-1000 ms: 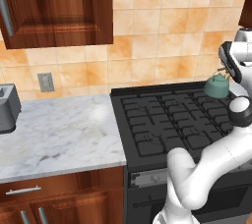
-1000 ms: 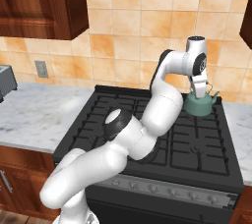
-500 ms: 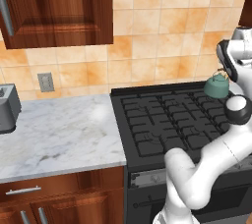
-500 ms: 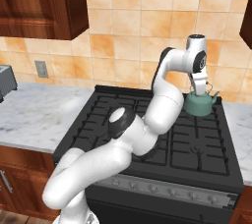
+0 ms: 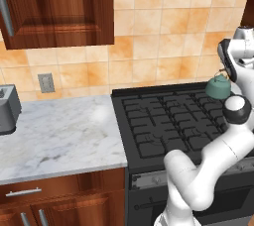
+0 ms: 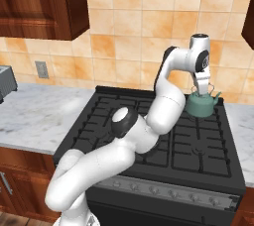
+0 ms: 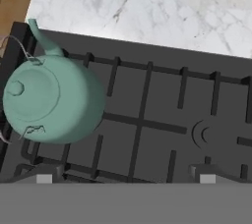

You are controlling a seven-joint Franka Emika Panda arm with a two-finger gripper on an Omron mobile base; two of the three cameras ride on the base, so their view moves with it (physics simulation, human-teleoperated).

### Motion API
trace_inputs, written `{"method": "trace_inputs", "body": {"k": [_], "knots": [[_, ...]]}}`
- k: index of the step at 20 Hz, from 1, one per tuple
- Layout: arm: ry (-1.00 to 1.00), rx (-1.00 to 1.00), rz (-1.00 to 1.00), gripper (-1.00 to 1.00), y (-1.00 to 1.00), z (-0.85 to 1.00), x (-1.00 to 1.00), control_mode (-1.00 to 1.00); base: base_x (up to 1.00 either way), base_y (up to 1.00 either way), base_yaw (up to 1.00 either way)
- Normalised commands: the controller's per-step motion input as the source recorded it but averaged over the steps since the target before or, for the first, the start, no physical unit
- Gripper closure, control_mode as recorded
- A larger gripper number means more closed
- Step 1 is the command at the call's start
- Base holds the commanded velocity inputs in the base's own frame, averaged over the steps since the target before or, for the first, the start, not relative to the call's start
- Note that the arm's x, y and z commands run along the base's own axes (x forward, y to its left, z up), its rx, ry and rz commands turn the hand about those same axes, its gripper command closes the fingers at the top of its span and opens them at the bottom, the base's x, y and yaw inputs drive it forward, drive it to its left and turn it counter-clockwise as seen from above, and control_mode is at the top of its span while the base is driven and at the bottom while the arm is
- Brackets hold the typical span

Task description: The kettle is done boiling. Turn off the stove, then wait for 300 timesteps before moving the kettle to the dining table.

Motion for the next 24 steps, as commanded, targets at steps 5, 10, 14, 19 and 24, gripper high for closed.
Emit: {"method": "trace_inputs", "body": {"k": [5, 10, 14, 19, 24], "knots": [[0.0, 0.0, 0.0, -1.0, -0.06, -0.03, 0.16, -1.0, 0.0, 0.0, 0.0], [0.0, 0.0, 0.0, -1.0, -0.02, -0.04, 0.2, -1.0, 0.0, 0.0, 0.0], [0.0, 0.0, 0.0, -1.0, 0.0, -0.01, 0.19, -1.0, 0.0, 0.0, 0.0], [0.0, 0.0, 0.0, -1.0, 0.0, 0.0, 0.2, -1.0, 0.0, 0.0, 0.0], [-0.03, 0.0, 0.0, -1.0, 0.0, -0.02, 0.16, -1.0, 0.0, 0.0, 0.0]]}}
